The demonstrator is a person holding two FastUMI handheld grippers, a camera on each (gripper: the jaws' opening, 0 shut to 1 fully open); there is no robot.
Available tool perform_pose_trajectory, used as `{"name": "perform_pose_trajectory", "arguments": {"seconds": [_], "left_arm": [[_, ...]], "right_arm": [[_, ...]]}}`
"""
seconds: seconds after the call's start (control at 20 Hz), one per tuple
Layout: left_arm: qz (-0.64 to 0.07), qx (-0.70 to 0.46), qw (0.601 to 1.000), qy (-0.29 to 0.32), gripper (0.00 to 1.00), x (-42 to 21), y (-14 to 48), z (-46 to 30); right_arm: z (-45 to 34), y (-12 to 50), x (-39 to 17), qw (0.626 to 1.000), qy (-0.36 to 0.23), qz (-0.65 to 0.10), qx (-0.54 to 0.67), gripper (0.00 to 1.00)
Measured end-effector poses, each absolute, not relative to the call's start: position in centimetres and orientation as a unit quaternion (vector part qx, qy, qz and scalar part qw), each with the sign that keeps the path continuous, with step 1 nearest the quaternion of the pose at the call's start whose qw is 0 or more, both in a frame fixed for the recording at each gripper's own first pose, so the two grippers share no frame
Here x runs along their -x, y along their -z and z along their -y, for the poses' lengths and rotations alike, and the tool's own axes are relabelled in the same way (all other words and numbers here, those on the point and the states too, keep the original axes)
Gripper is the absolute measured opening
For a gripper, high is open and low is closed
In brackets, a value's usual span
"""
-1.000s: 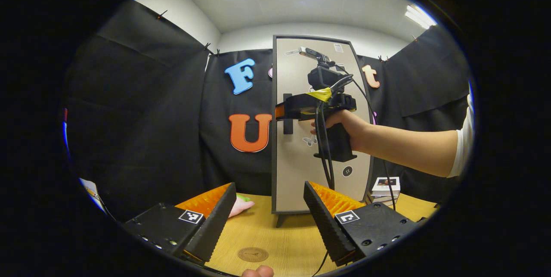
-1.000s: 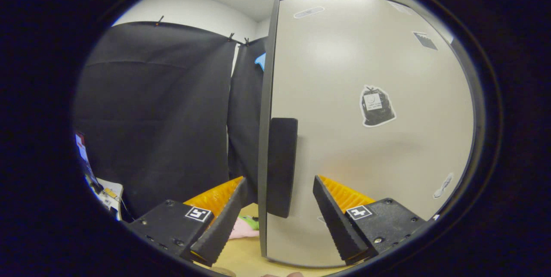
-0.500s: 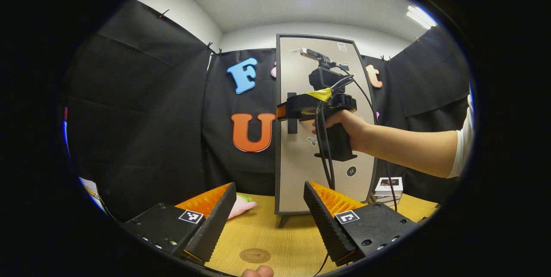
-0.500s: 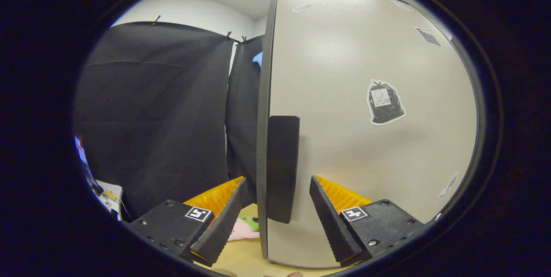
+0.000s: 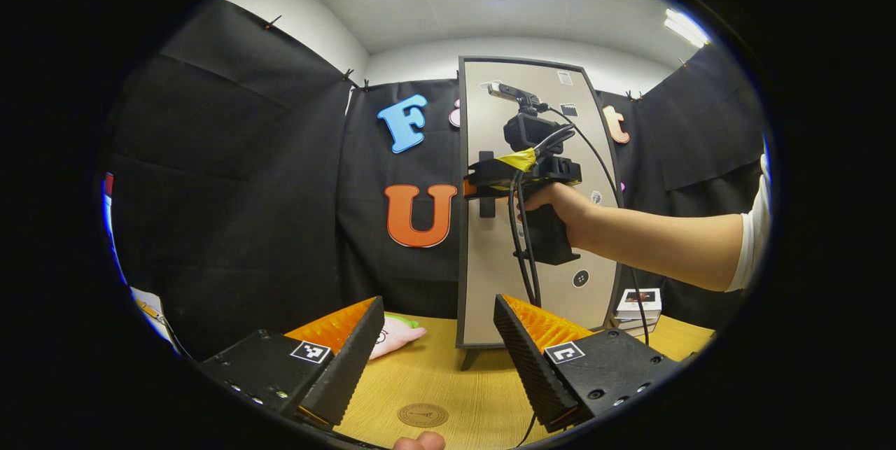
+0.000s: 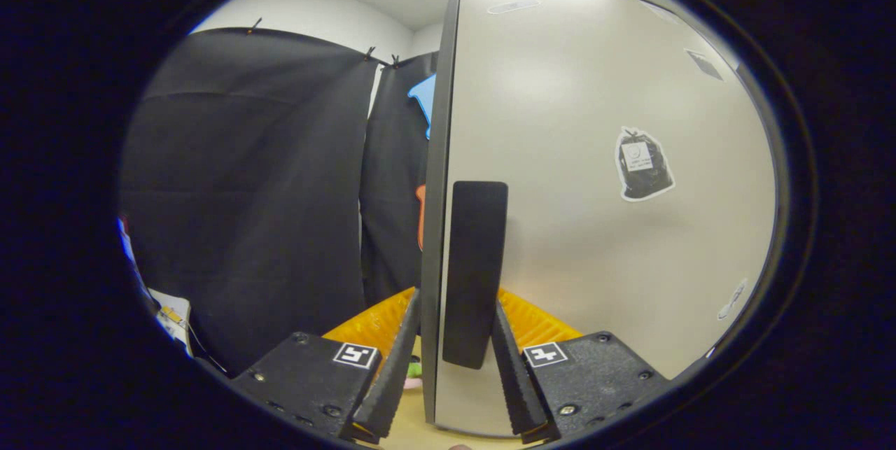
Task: Open the cabinet door with the right hand, grasp the bottle in the cabinet with the left hand and place it on the coaster, then close the cabinet door with the right hand.
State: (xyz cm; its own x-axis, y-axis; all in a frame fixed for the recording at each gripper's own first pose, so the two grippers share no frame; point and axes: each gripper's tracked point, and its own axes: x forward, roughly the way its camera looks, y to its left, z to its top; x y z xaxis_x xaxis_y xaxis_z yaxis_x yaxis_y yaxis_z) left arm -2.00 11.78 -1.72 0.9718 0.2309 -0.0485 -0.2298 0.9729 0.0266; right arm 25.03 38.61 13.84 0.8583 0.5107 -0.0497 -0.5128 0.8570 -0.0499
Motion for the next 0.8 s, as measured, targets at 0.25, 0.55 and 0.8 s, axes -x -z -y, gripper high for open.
{"name": "perform_pose_trajectory", "arguments": {"seconds": [0.25,0.55,0.8], "left_arm": [[-0.025,-0.007,0.993,-0.115,0.95,2.2,1.8,-11.7],[-0.025,-0.009,0.993,-0.113,0.95,2.8,1.7,-11.5],[-0.024,-0.011,0.992,-0.120,0.95,3.7,1.5,-11.8]], "right_arm": [[-38.0,-13.9,-25.4,0.966,-0.260,-0.012,0.016,0.30],[-37.8,-13.7,-25.3,0.966,-0.255,-0.012,0.029,0.23],[-37.6,-13.5,-24.9,0.964,-0.266,-0.015,0.023,0.23]]}}
